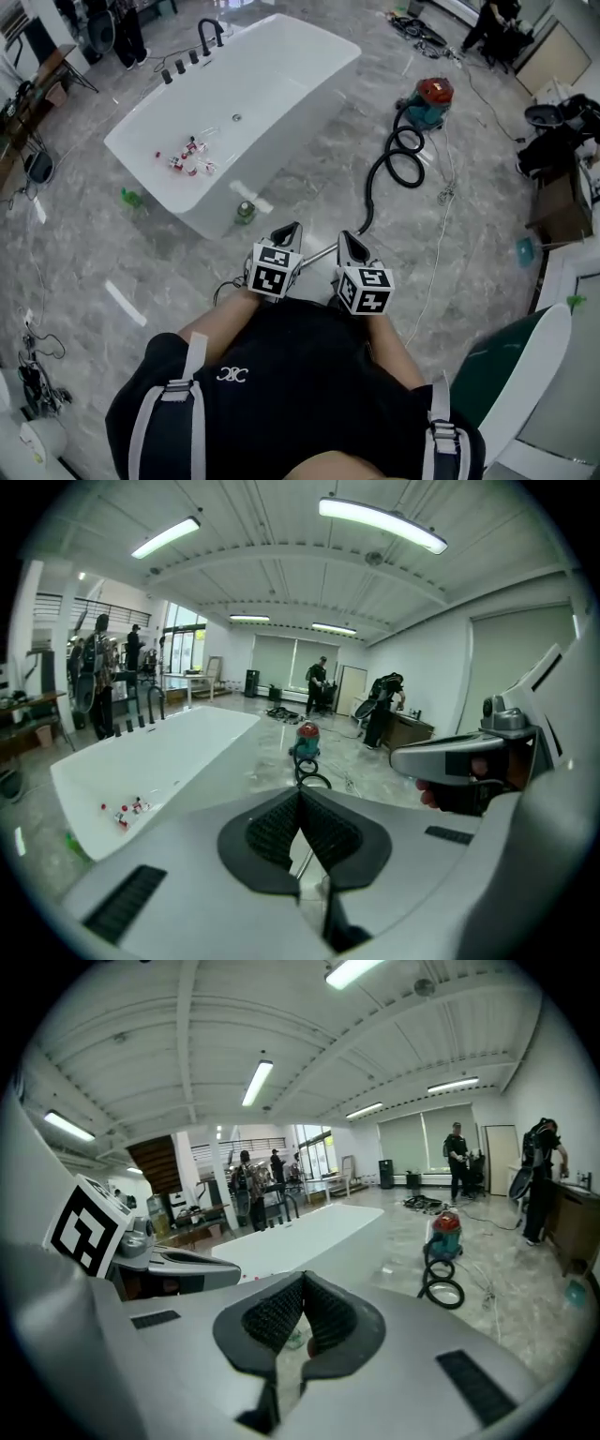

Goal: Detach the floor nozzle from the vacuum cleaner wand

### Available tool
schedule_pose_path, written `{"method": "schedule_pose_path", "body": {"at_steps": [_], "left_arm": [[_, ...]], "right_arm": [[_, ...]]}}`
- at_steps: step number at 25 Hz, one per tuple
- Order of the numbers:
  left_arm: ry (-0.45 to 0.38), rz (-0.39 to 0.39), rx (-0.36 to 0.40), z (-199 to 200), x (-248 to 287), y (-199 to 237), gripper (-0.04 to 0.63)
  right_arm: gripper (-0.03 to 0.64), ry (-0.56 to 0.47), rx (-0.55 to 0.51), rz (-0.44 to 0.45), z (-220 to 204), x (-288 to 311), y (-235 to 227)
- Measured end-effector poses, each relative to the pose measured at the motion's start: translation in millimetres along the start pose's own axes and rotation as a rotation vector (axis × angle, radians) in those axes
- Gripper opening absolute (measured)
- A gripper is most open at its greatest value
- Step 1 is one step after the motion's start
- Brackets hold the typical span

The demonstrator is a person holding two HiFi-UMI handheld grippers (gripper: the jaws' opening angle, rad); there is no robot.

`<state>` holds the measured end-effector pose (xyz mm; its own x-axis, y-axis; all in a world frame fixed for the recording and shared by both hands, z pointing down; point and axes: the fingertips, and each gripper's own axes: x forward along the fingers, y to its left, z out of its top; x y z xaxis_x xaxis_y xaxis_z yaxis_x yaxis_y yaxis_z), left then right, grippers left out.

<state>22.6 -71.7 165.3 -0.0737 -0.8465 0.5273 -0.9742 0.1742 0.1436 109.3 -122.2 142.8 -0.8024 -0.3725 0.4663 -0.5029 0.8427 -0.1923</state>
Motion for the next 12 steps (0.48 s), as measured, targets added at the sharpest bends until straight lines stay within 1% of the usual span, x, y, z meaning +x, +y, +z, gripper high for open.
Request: {"method": "schedule_pose_path", "body": {"at_steps": [3, 5, 9, 12], "left_arm": [[0.02, 0.062, -0.081, -1, 18, 11, 0.005], [0.043, 0.109, -0.137, -7, 29, 20, 0.005], [0.093, 0.183, -0.234, -23, 53, 29, 0.005], [0.153, 0.212, -0.276, -32, 88, 23, 0.005]], "right_arm": [[0.005, 0.032, 0.029, 0.094, 4, 26, -16], [0.005, 0.049, 0.045, 0.133, 7, 42, -31], [0.005, 0.09, 0.049, 0.163, 3, 63, -65], [0.005, 0.149, 0.078, 0.179, -10, 77, -104]]}}
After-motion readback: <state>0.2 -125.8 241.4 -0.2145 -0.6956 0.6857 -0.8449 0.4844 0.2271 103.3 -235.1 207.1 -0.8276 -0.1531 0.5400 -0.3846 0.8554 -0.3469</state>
